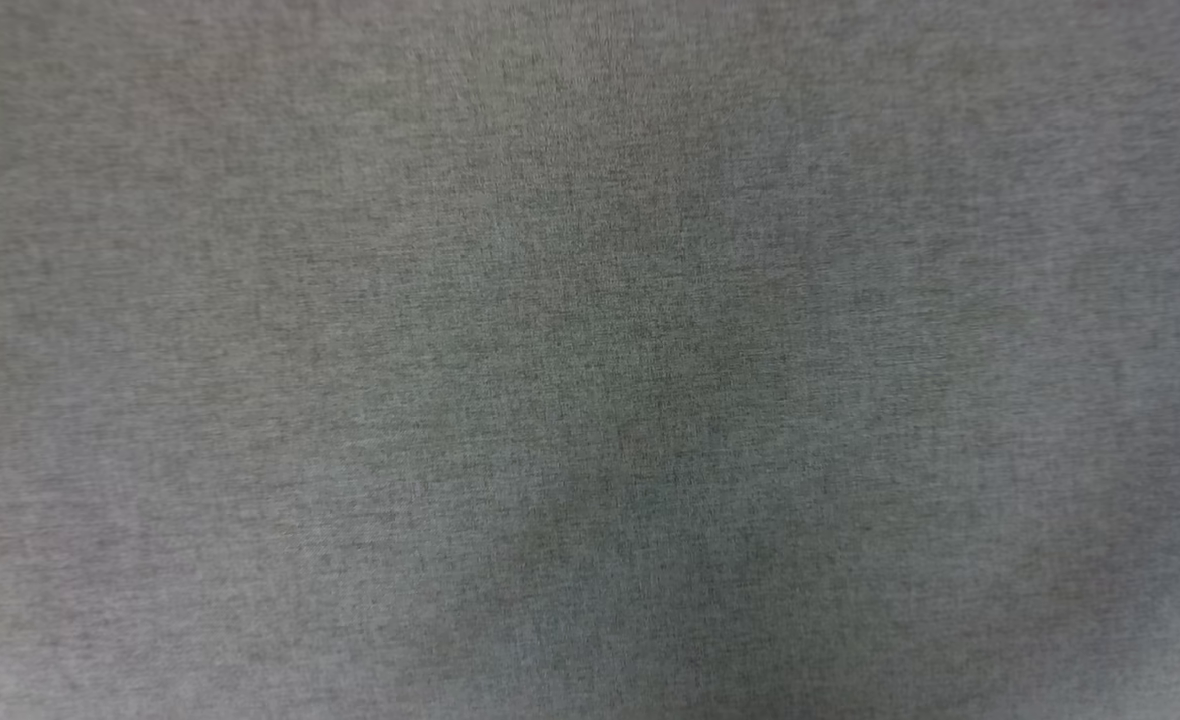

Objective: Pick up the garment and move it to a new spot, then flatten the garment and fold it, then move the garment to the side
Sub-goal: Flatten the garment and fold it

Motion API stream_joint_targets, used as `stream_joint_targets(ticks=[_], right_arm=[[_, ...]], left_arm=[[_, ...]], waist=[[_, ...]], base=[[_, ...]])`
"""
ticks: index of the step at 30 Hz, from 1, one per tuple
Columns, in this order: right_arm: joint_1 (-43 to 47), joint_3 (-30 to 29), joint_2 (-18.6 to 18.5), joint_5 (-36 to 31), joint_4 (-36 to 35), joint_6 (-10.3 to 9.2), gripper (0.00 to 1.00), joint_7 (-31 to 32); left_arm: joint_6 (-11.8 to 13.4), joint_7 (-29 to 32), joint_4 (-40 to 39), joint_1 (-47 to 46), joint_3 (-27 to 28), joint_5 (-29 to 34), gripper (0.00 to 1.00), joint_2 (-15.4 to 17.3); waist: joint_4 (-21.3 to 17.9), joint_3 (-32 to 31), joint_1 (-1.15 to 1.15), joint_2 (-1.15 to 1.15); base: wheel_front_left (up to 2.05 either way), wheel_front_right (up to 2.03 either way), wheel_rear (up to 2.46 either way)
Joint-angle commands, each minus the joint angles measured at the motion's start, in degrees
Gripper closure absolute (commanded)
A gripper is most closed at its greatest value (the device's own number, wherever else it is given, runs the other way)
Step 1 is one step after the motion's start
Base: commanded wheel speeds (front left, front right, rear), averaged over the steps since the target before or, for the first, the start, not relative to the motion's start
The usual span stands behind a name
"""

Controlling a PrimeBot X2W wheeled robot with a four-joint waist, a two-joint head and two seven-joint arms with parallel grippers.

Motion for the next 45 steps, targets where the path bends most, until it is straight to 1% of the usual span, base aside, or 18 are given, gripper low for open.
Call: stream_joint_targets(ticks=[1, 6, 10, 11, 17, 18, 19, 20, 23, 25, 26, 29, 34, 37, 40, 45], right_arm=[[-1.5, 0.7, -0.2, 0.3, 1.1, -0.08, 1.0, -1.6], [-3.0, 3.9, 0.2, 2.0, 5.1, -0.08, 1.0, -4.9], [-2.3, 6.4, 0.7, 4.1, 8.7, -0.08, 1.0, -7.1], [-2.3, 6.4, 0.7, 4.1, 8.7, -0.08, 1.0, -7.1], [2.1, 9.8, 1.0, 8.2, 13.4, -0.08, 1.0, -9.8], [4.6, 11.1, 0.6, 9.5, 14.2, -0.08, 1.0, -10.6], [4.6, 11.1, 0.6, 9.5, 14.2, -0.08, 1.0, -10.6], [7.5, 12.1, -0.3, 10.7, 14.4, -0.08, 1.0, -11.3], [14.2, 13.1, -1.6, 12.5, 13.5, -0.08, 1.0, -12.3], [19.3, 13.3, -2.5, 13.9, 12.4, -0.08, 1.0, -12.7], [19.3, 13.3, -2.5, 13.9, 12.4, -0.08, 1.0, -12.7], [27.7, 12.9, -3.2, 15.1, 10.8, -0.08, 1.0, -13.1], [41.7, 11.3, -3.5, 15.8, 8.4, -0.08, 1.0, -12.4], [49.3, 9.5, -4.0, 15.9, 6.4, -0.09, 1.0, -12.0], [57.2, 7.9, -3.9, 15.6, 3.8, -0.1, 1.0, -10.7], [70.4, 3.9, -3.5, 15.3, -1.6, -0.11, 1.0, -8.0]], left_arm=[[0.3, -0.2, -0.2, -0.7, 0.3, -0.5, 1.0, 0.4], [0.1, -0.5, 0.3, 1.3, 0.5, -1.4, 1.0, 0.2], [-0.5, -1.3, 1.7, 3.1, 0.7, -2.5, 1.0, -0.6], [-0.5, -1.3, 1.7, 3.1, 0.7, -2.5, 1.0, -0.6], [-2.2, -3.8, 5.3, 8.6, 1.2, -5.2, 1.0, -2.8], [-3.1, -5.2, 6.3, 11.2, 1.7, -6.6, 1.0, -3.8], [-3.1, -5.2, 6.3, 11.2, 1.7, -6.6, 1.0, -3.8], [-3.9, -6.4, 7.0, 14.2, 1.7, -7.3, 1.0, -4.3], [-5.1, -8.5, 7.9, 20.1, 1.5, -8.4, 1.0, -5.7], [-5.6, -9.7, 8.0, 24.7, 1.6, -9.3, 1.0, -6.3], [-5.6, -9.7, 8.0, 24.7, 1.6, -9.3, 1.0, -6.3], [-5.8, -10.9, 7.3, 33.5, 1.5, -10.6, 1.0, -7.3], [-4.0, -12.0, 3.5, 49.8, 2.3, -13.1, 1.0, -8.1], [-2.6, -11.2, 0.3, 59.2, 2.5, -14.7, 1.0, -8.3], [-0.6, -10.5, -3.5, 68.2, 2.6, -15.5, 1.0, -7.8], [4.2, -9.0, -11.7, 82.6, 2.9, -16.2, 1.0, -6.8]], waist=[[0.0, 1.6, -0.01, 0.0], [0.0, 3.4, -0.01, 0.0], [0.2, 3.8, -0.01, 0.0], [0.2, 3.8, -0.01, 0.0], [1.3, 1.9, -0.01, 0.0], [2.0, 0.6, -0.01, 0.0], [2.0, 0.6, -0.01, 0.0], [2.7, -1.1, -0.01, 0.0], [3.9, -4.9, -0.01, 0.0], [4.5, -7.9, -0.01, 0.0], [4.5, -7.9, -0.01, 0.0], [5.1, -12.6, -0.01, 0.0], [5.2, -19.8, -0.01, 0.0], [5.5, -23.4, -0.01, 0.0], [5.7, -26.7, -0.01, 0.0], [5.7, -31.5, -0.01, 0.0]], base=[[0.0, 0.0, 0.0], [0.0, 0.0, 0.0], [0.0, 0.0, 0.0], [0.0, 0.0, 0.0], [0.0, 0.0, 0.0], [0.0, 0.0, 0.0], [0.0, 0.0, 0.0], [0.0, 0.0, 0.0], [0.0, 0.0, 0.0], [0.0, 0.0, 0.0], [0.0, 0.0, 0.0], [0.0, 0.0, 0.0], [0.0, 0.0, 0.0], [0.0, 0.0, 0.0], [0.0, 0.0, 0.0], [0.0, 0.0, 0.0]])
